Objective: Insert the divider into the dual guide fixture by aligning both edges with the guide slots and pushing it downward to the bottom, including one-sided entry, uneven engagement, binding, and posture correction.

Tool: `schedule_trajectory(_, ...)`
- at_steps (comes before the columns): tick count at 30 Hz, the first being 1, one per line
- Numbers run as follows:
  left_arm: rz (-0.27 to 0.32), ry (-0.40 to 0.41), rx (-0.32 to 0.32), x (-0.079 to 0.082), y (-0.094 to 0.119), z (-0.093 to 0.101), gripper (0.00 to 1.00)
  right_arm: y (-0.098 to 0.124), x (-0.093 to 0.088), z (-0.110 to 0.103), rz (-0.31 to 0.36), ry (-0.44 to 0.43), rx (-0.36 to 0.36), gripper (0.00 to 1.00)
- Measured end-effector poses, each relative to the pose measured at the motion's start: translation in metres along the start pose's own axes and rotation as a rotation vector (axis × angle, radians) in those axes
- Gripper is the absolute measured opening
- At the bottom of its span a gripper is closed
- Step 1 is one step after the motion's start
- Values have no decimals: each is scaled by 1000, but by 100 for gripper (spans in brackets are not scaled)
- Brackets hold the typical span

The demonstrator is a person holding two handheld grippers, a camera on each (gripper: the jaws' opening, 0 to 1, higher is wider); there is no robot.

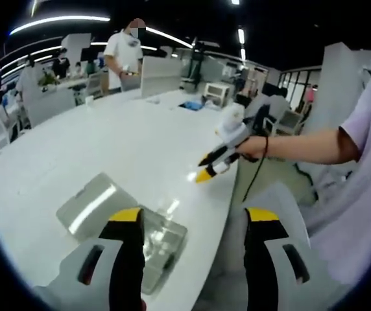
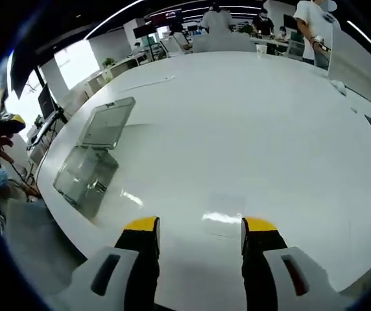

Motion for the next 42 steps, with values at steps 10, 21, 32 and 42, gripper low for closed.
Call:
schedule_trajectory(10,-5,17,7,-3,-2,-6,60,-18,-8,12,-46,-84,-60,45)
schedule_trajectory(21,-1,41,12,-4,-2,-15,59,-29,-7,21,-109,-48,-112,44)
schedule_trajectory(32,10,55,7,-3,-4,-22,59,-32,-6,17,-157,-17,-159,41)
schedule_trajectory(42,18,63,13,-5,-1,-24,58,-33,-4,14,-164,-25,-162,28)
Point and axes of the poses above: the point that each gripper's makers call its tool centre point, and the gripper's own axes: y roughly backward along the fingers, z roughly to its right, x roughly out of its top, the point moved 3 cm from there along y, roughly backward along the fingers, and after that the axes turned 13 degrees about y, right-handed, at the moved point
